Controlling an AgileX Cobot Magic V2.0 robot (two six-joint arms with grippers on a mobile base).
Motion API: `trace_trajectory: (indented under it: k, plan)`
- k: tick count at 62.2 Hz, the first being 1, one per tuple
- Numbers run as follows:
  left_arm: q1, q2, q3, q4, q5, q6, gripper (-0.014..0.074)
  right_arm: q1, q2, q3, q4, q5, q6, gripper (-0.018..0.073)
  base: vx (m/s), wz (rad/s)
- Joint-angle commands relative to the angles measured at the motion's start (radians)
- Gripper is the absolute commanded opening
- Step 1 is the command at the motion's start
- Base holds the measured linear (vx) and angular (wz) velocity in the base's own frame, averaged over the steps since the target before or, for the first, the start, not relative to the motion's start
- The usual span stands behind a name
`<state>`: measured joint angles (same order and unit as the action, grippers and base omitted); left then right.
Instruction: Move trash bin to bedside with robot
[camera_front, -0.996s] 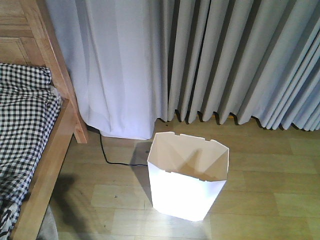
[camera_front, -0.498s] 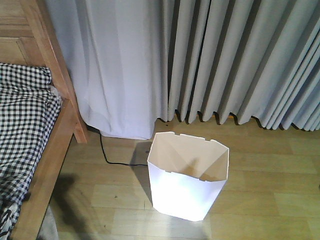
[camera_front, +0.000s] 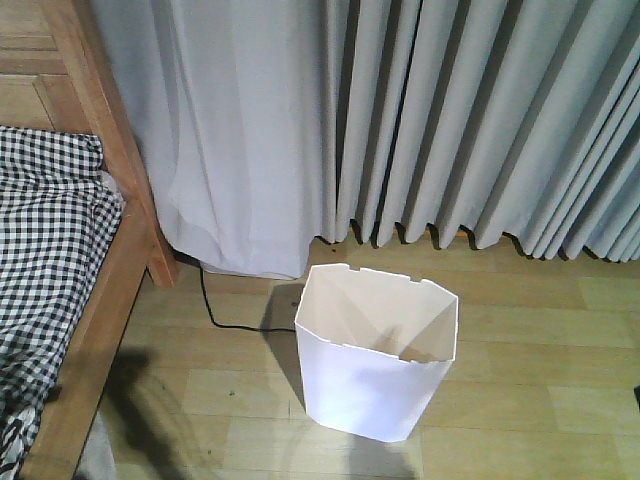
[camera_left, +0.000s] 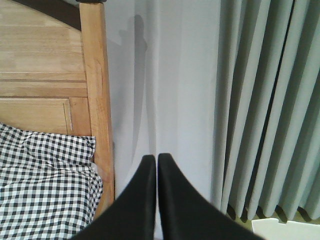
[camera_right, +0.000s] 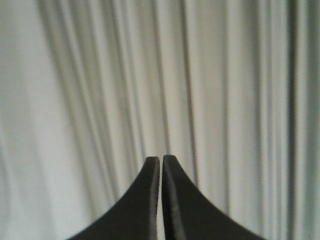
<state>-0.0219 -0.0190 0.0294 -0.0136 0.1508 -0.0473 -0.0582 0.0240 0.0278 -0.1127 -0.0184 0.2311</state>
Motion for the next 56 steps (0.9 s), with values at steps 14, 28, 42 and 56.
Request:
trace_trajectory:
  k: [14, 28, 42, 56]
  plan:
    - [-0.005, -0.010, 0.028, -0.003, -0.078, -0.009, -0.0006, 0.063, -0.048, 0.019, -0.018, -0.043, -0.134, -0.0011, 0.00, 0.00]
    - [-0.005, -0.010, 0.028, -0.003, -0.078, -0.009, -0.0006, 0.063, -0.048, 0.019, 0.059, -0.020, -0.261, -0.0011, 0.00, 0.00]
    - [-0.005, -0.010, 0.028, -0.003, -0.078, -0.009, -0.0006, 0.062, -0.048, 0.019, 0.079, 0.007, -0.278, -0.0011, 0.00, 0.00]
    - [-0.005, -0.010, 0.028, -0.003, -0.078, -0.009, -0.0006, 0.062, -0.048, 0.019, 0.019, 0.011, -0.173, -0.0011, 0.00, 0.00]
